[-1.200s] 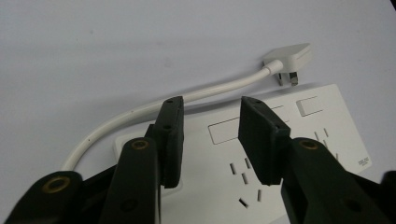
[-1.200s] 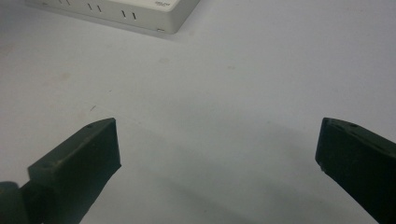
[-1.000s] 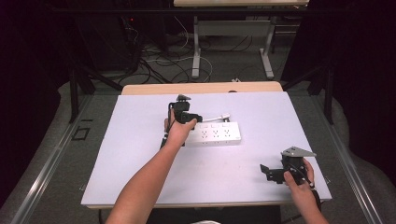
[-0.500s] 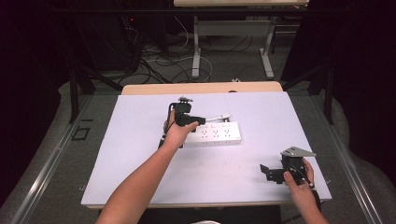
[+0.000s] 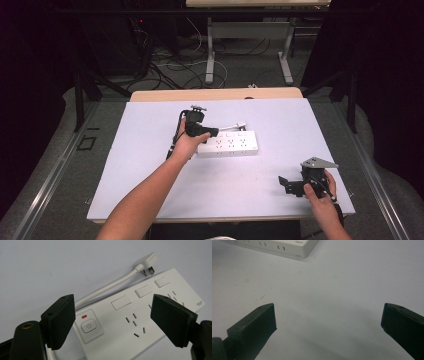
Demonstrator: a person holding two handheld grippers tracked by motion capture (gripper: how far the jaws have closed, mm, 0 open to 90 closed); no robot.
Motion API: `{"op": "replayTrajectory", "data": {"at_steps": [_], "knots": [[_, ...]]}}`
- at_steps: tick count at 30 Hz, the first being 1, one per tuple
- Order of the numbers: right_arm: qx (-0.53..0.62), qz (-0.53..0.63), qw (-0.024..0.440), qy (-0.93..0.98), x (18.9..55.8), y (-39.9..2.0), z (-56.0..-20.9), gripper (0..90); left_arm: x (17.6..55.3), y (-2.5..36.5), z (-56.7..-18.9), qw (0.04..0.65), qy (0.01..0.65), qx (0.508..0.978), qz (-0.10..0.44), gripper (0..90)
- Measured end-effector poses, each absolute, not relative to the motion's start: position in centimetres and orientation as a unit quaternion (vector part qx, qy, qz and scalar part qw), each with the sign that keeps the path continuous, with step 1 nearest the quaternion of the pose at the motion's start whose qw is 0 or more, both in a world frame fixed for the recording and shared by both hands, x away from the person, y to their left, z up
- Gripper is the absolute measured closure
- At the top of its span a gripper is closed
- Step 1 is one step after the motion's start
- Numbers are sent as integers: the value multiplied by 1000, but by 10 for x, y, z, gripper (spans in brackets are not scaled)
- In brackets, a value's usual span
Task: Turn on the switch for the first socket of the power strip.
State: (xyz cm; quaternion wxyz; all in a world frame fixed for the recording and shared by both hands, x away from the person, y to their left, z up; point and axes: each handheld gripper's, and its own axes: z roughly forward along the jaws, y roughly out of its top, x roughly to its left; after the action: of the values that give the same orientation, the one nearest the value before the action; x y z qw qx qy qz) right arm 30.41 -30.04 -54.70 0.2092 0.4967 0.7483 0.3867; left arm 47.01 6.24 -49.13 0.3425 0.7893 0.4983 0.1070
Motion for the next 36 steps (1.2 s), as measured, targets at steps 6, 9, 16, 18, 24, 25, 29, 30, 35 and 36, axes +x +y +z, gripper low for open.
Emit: {"op": "replayTrajectory", "data": {"at_steps": [6, 9, 16, 18, 24, 25, 29, 30, 35, 36], "knots": [[497, 387, 210, 748, 305, -301, -547, 0, 467, 64, -489, 353, 493, 788, 108, 153], [496, 386, 209, 749, 305, -301, -548, 0, 465, 64, -487, 360, 495, 783, 105, 66], [499, 388, 208, 746, 305, -301, -548, 0, 459, 67, -489, 368, 485, 788, 92, 1], [498, 387, 209, 747, 304, -301, -548, 0, 457, 68, -490, 371, 482, 788, 90, 1], [500, 388, 211, 745, 301, -302, -546, 0, 444, 71, -489, 374, 473, 793, 86, 1], [499, 389, 214, 745, 301, -303, -546, 0, 442, 72, -489, 375, 470, 794, 85, 1], [504, 390, 217, 740, 300, -302, -545, 0, 434, 76, -486, 381, 455, 800, 81, 1], [501, 389, 214, 743, 301, -302, -545, 0, 433, 77, -485, 382, 451, 802, 83, 1], [498, 390, 215, 744, 302, -302, -545, 0, 422, 85, -478, 386, 445, 803, 89, 1], [498, 390, 214, 744, 302, -302, -545, 0, 420, 87, -477, 387, 444, 803, 90, 1]]}}
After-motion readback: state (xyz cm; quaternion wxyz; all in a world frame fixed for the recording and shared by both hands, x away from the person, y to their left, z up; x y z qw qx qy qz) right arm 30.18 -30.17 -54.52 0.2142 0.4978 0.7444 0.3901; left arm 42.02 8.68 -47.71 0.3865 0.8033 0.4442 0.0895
